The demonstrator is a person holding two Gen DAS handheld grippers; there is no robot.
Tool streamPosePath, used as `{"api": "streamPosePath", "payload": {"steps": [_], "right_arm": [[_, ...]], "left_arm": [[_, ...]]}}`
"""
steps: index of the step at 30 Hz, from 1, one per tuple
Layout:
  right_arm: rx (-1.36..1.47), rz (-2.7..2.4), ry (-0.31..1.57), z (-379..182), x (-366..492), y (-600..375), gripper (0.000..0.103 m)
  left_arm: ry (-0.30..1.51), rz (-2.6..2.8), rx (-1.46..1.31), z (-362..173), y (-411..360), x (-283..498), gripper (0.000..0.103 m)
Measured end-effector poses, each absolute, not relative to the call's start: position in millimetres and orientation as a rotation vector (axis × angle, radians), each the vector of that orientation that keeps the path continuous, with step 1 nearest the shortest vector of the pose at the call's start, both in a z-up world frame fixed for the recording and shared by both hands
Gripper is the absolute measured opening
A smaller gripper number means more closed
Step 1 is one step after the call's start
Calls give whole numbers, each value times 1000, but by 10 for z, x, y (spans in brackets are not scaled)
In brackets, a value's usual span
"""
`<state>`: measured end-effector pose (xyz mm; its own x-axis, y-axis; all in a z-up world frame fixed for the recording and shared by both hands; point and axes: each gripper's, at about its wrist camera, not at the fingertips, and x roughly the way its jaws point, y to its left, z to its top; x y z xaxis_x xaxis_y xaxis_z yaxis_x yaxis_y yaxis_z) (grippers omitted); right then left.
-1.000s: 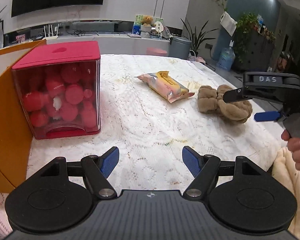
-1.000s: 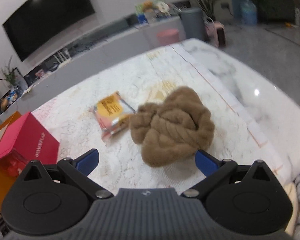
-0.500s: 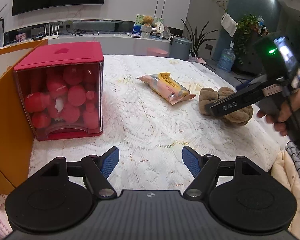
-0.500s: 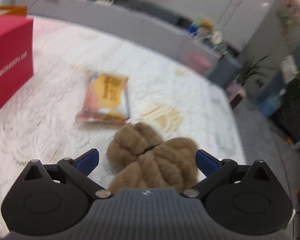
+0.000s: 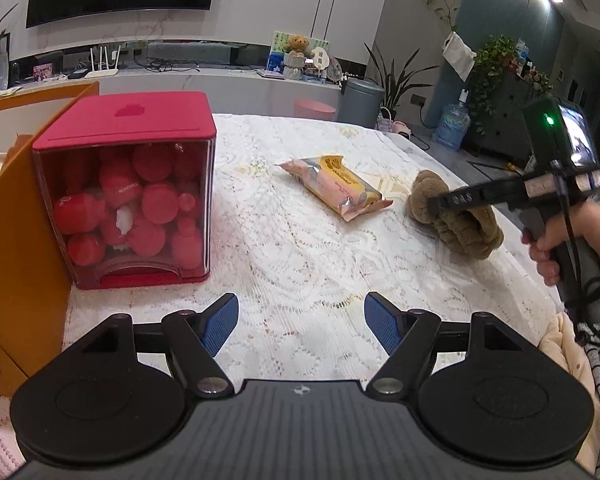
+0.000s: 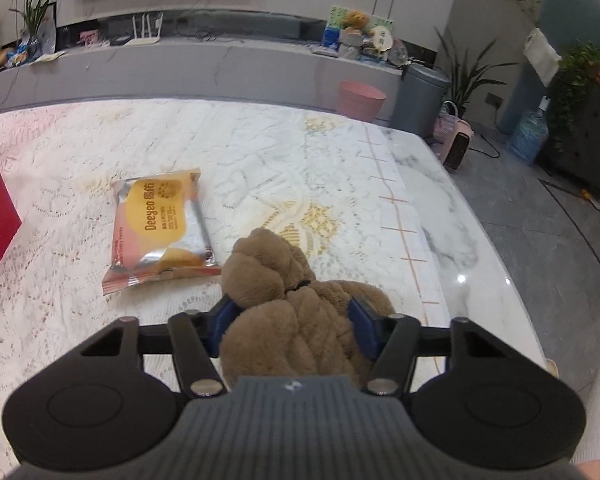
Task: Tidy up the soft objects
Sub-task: 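Move the right gripper to the brown knotted plush and grasp it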
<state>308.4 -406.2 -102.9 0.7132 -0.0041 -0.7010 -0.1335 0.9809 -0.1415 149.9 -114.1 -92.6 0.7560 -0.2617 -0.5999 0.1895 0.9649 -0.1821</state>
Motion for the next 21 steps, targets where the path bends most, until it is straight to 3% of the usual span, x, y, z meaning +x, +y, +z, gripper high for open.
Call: {"api": "streamPosePath", "payload": {"steps": [3, 7, 10, 11, 12, 21], "right_arm": [[-193, 50, 768, -997, 2996, -4092, 44], [-193, 76, 776, -964, 2924, -4110, 43], [-228, 109, 753, -991, 2926, -4087, 66], [-240, 131, 744, -1004, 2947, -4084, 84], [-259, 144, 737, -1021, 2975, -4067, 92], [-345, 184, 761, -1205, 3349, -3976, 95]], "left_arm": [[658, -242, -105, -914, -1136, 1496, 85], [651, -226, -77, -934, -1145, 1495, 85], [673, -218, -67, -958, -1144, 1507, 84], [679, -218, -72, -963, -1137, 1504, 84], [680, -220, -76, -963, -1129, 1498, 84], [683, -225, -70, -969, -1125, 1519, 84]]}}
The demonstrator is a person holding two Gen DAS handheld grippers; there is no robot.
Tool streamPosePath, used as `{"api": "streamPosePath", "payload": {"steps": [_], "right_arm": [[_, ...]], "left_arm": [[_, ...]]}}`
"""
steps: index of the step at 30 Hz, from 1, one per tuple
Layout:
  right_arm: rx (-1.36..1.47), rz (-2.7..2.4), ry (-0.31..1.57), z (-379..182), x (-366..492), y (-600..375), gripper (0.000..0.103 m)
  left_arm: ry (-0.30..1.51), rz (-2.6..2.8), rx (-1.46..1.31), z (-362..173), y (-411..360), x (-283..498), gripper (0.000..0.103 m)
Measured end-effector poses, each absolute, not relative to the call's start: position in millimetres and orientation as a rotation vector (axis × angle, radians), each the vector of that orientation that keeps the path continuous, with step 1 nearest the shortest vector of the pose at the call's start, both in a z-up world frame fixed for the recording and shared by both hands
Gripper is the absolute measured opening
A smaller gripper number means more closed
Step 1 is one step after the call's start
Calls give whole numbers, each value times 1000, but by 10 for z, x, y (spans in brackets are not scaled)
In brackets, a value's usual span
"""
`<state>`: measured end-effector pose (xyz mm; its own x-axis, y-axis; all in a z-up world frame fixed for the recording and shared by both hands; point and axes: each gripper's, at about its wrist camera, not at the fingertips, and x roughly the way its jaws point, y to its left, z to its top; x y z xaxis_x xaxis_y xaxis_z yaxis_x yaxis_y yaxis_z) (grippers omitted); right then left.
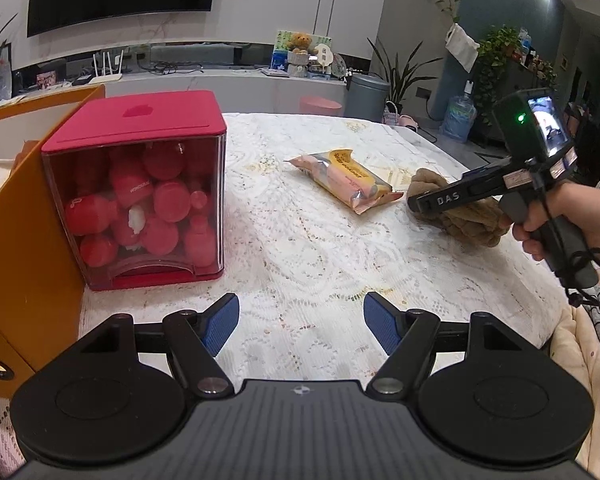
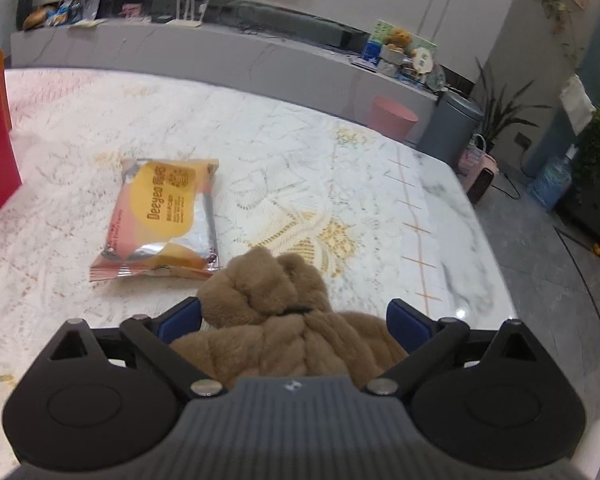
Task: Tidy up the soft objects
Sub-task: 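Move the right gripper to the brown knotted plush and grasp it, then lift the brown plush with the right gripper while the left gripper grasps the Deeyeo wipes pack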
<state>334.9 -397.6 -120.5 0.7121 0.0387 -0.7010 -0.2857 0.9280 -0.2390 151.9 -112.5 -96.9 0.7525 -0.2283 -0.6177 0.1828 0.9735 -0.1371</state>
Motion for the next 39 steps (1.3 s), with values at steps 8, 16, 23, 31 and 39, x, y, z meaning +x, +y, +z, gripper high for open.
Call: {"api": "streamPosePath", "payload": {"steps": [8, 16, 23, 31, 39], "right_arm": [[-327, 182, 742, -1334, 3337, -3930, 57], [-193, 173, 648, -890, 3013, -4035, 44], [-14, 309, 655, -511, 2582, -4015, 44], [219, 433, 910, -825, 2194, -3972, 44], [339, 402, 902, -840, 2169, -4039, 44]], "left_arm": [[694, -231, -71, -978, -1126, 1538, 84], [650, -248, -50, -914, -1118, 1471, 84], [652, -206, -29, -953, -1083, 1522, 84], [678, -187, -82, -944, -953, 1570, 83], [686, -236, -57, -901, -1095, 1541, 83]]}}
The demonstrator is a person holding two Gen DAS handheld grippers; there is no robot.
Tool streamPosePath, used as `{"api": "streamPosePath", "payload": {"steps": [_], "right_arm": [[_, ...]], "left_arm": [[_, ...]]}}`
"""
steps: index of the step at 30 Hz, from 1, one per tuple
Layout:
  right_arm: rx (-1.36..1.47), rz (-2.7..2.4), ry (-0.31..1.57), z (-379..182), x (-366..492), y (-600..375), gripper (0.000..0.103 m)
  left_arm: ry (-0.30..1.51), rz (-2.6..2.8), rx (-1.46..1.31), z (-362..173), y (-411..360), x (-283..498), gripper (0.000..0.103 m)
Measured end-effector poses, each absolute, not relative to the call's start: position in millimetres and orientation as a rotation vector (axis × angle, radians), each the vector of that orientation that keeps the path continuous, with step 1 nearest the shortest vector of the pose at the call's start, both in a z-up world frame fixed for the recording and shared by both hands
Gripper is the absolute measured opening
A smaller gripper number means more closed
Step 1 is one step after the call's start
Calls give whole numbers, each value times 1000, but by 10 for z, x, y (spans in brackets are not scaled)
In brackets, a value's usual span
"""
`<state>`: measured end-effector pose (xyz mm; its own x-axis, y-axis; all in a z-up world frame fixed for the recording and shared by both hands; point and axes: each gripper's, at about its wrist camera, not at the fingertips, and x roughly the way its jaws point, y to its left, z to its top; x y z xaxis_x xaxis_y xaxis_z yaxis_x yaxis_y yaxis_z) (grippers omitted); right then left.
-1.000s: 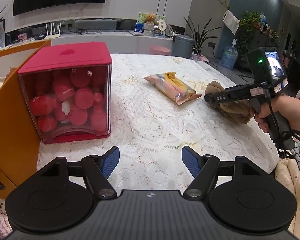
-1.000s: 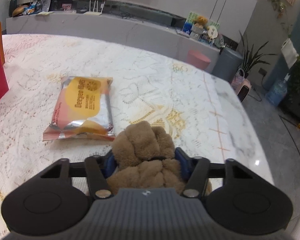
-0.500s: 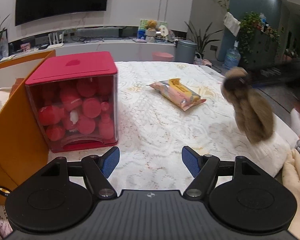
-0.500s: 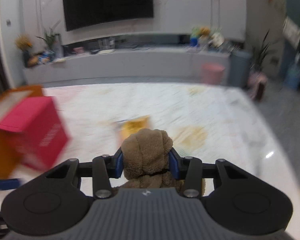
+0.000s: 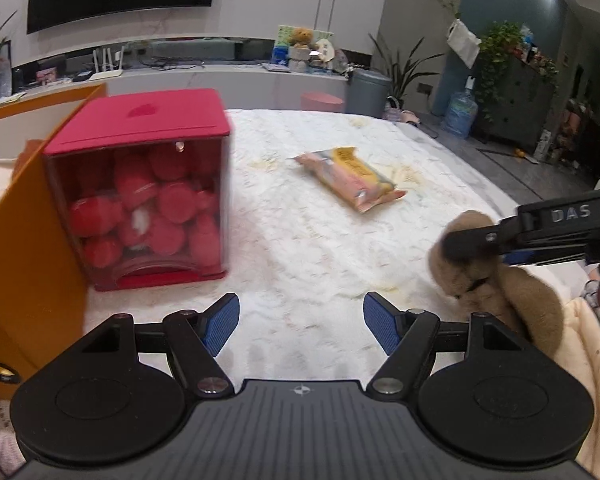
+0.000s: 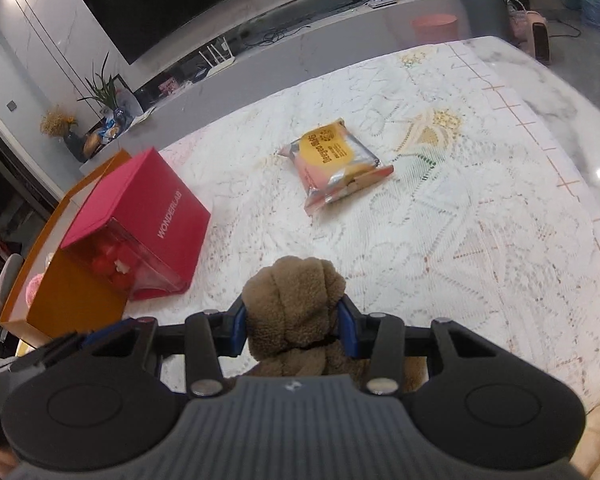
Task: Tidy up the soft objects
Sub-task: 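Lift the brown plush with the right gripper while the left gripper grasps the Deeyeo wipes pack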
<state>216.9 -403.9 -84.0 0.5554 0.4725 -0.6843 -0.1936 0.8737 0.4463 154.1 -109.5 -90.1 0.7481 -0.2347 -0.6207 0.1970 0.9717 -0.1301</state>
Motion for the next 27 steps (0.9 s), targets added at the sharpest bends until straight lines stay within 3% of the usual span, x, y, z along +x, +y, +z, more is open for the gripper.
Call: {"api": "streamPosePath", "payload": {"steps": [12, 27], "right_arm": [[355, 208, 755, -426, 2247, -4685, 44], [452, 167, 754, -407, 2244, -4897, 44]], "left_arm": [[651, -239, -5, -827, -1989, 2467, 84], [723, 122, -29, -1166, -2579, 3568, 90]]}}
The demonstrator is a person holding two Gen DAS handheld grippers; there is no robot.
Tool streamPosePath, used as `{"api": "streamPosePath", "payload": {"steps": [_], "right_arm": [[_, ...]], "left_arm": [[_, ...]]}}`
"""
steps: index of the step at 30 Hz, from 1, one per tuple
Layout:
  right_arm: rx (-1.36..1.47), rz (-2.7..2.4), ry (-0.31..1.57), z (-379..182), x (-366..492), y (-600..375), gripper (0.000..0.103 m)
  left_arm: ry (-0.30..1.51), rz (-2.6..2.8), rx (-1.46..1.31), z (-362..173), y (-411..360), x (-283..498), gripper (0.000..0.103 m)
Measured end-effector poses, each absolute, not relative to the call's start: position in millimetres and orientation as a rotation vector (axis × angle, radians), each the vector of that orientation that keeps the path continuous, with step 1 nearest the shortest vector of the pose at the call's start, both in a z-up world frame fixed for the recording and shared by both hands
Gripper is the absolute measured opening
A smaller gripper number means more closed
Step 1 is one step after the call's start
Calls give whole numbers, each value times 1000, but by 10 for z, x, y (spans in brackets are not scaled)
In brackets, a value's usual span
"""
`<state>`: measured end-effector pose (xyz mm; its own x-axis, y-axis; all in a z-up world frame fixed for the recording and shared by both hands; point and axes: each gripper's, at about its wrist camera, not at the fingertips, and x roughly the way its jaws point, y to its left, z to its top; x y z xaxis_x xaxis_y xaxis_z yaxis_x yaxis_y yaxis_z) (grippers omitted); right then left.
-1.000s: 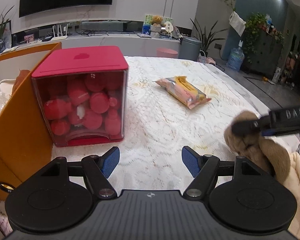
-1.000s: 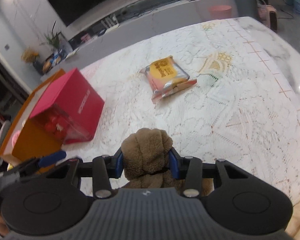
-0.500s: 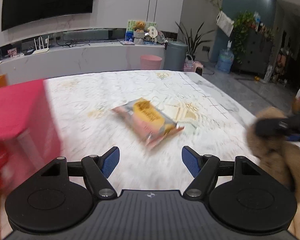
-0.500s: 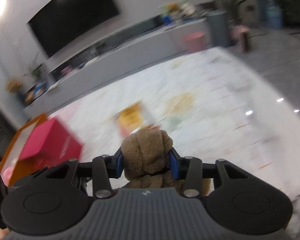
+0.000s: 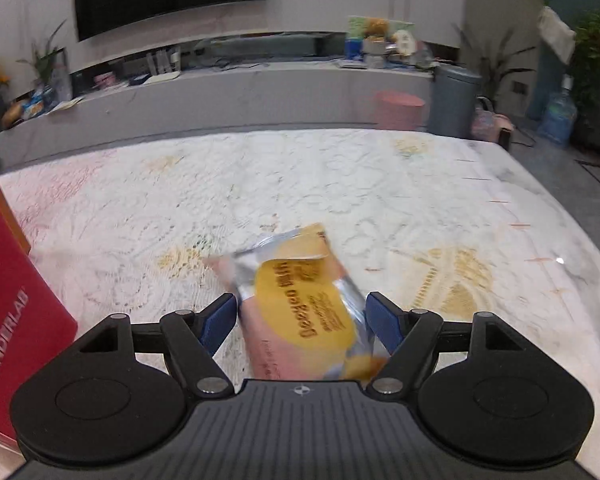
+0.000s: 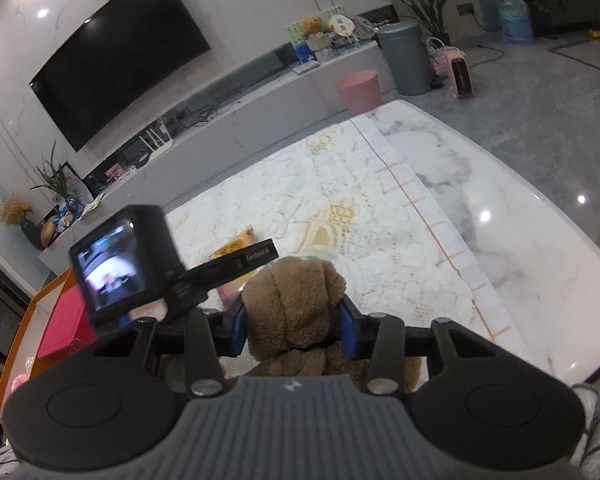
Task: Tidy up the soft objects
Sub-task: 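Lift the brown plush with the right gripper while the left gripper grasps the Deeyeo wipes pack, then drop the wipes pack into the shoebox with the left gripper while the right carries the plush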
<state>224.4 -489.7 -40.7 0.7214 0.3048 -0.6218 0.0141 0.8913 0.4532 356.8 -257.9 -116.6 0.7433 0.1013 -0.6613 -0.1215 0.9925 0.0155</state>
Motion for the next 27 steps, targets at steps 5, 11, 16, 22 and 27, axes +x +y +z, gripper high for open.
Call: {"api": "streamPosePath", "payload": {"steps": [5, 11, 16, 22, 27], "right_arm": [[464, 183, 753, -395, 2220, -4892, 45], [458, 206, 756, -390, 2218, -4836, 45], [455, 211, 755, -401, 2221, -4831, 45], [458, 217, 763, -422, 2235, -4831, 45], [455, 228, 759, -406, 2226, -4828, 45]], "left_arm": [[727, 136, -32, -1264, -2632, 3586, 97], [680, 117, -9, -1390, -2673, 3484, 100], [666, 80, -27, -1365, -2590, 3425, 85], [647, 43, 68, -1333, -2594, 3289, 77], [631, 32, 95, -1240, -2492, 3138, 75]]}}
